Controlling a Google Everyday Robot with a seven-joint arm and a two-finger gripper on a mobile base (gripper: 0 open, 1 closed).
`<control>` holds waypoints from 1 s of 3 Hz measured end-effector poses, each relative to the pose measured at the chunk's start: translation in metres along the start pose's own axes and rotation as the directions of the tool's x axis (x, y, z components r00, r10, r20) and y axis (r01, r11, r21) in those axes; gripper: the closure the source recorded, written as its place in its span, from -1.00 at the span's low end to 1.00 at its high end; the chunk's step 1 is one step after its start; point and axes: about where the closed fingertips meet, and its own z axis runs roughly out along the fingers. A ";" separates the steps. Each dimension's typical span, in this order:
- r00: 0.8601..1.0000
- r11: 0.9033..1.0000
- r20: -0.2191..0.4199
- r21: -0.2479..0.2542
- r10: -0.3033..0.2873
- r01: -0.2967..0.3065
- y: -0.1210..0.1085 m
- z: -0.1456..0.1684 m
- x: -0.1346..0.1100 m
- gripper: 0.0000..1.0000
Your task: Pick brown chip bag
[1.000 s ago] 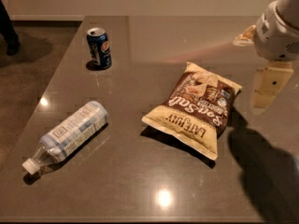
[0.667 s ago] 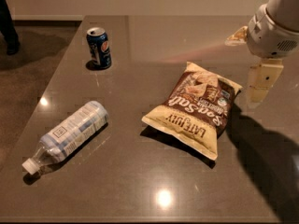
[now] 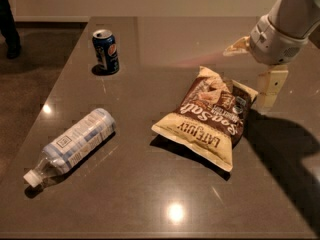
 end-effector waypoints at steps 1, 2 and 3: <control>0.995 0.995 0.029 -0.028 -0.098 0.099 -0.001 0.015 -0.009 -1.00; 0.981 0.979 0.037 -0.068 -0.191 0.193 0.002 0.030 -0.018 -1.00; 0.959 0.951 0.029 -0.126 -0.282 0.284 0.003 0.046 -0.022 -1.00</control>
Offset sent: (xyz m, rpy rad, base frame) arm -0.0136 0.0314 -0.0407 -0.0641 0.0821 0.3371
